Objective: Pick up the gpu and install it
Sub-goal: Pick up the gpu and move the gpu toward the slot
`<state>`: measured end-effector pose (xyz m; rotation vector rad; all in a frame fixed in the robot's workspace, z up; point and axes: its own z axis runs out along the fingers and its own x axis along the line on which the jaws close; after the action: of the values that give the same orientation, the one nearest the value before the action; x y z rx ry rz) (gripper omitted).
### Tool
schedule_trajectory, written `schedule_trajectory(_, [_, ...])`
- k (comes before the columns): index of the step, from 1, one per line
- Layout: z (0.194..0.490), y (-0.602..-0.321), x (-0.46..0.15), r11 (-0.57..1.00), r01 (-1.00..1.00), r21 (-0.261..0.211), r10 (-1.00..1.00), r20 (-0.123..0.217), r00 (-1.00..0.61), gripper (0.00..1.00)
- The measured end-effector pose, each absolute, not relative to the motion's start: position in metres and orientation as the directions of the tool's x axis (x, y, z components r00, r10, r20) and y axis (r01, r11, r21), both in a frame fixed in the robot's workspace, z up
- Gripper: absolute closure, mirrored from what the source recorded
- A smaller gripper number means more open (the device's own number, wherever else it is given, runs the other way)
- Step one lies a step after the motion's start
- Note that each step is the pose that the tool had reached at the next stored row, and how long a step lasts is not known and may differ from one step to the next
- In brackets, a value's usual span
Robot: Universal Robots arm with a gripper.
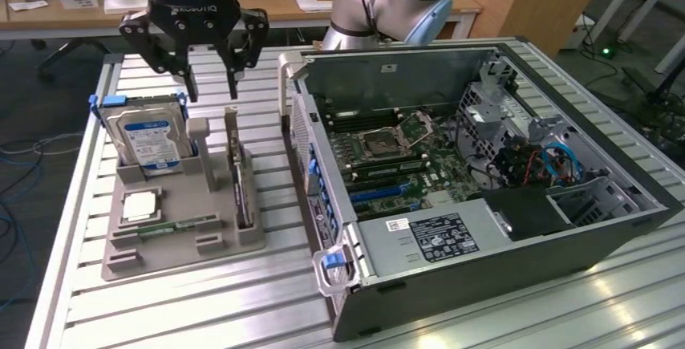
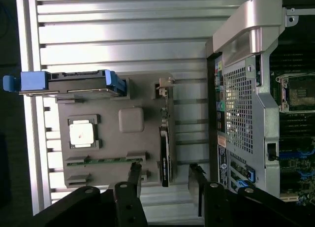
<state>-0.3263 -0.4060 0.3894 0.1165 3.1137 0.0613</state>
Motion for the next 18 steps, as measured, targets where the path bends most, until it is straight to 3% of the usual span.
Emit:
schedule_trajectory(3, [0.389,-0.405,-0.326,0.997,0.069,0.04,0.07,-0.024,-0.997,0.41])
schedule_trajectory(18, [0.366,-0.404,-0.326,0.999,-0.008,0.04,-0.007,-0.024,-1.0,0.41])
